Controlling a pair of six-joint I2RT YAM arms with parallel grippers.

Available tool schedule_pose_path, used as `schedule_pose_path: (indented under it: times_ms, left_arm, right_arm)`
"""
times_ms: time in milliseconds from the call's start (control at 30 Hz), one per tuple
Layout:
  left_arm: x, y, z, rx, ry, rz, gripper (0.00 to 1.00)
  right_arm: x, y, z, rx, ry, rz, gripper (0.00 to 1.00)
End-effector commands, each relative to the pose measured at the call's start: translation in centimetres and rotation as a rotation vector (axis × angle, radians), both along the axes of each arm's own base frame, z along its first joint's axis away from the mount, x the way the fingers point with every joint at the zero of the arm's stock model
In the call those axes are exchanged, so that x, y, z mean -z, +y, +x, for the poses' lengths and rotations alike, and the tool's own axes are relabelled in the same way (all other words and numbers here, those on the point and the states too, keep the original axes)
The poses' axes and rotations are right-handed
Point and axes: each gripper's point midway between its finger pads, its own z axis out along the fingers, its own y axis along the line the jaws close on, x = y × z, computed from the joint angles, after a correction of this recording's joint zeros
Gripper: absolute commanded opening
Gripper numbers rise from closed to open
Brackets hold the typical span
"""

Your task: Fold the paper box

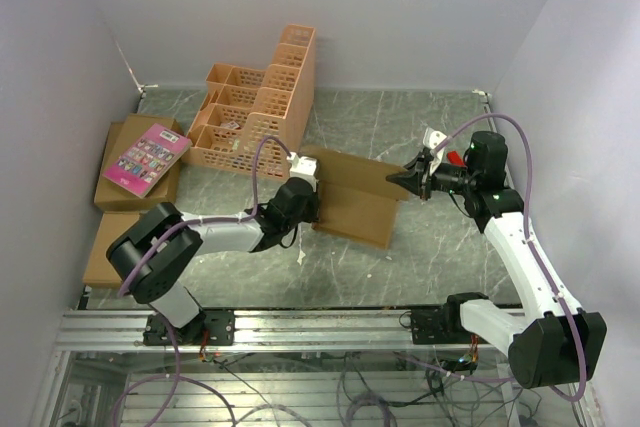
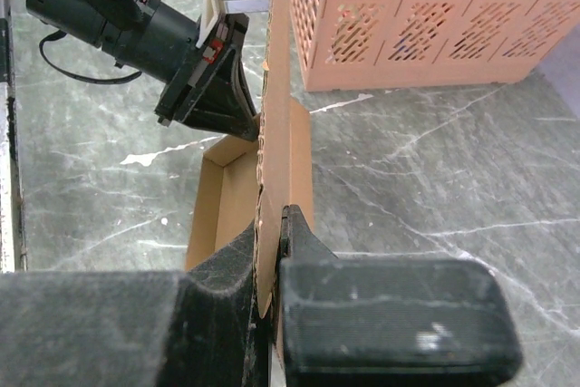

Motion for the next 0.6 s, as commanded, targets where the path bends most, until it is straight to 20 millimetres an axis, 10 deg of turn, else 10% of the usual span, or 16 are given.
schedule_pose_path:
  times_ms: [0, 233, 567]
  left_arm:
    - [-0.1, -0.2, 0.8, -0.011, -0.012, 0.002, 0.1]
    - [0.2, -0.2, 0.8, 0.011, -0.02, 0.033, 0.07]
    - [1.4, 0.6, -0.2, 0.022, 0.007, 0.054, 0.28]
  right_arm:
    - [-0.4, 0.2, -0.2, -0.016, -0.032, 0.002, 0.0]
    - [-0.4, 0.3, -0.2, -0.016, -0.03, 0.002, 0.0]
    - [-0.4, 0.3, -0.2, -0.016, -0.029, 0.003, 0.0]
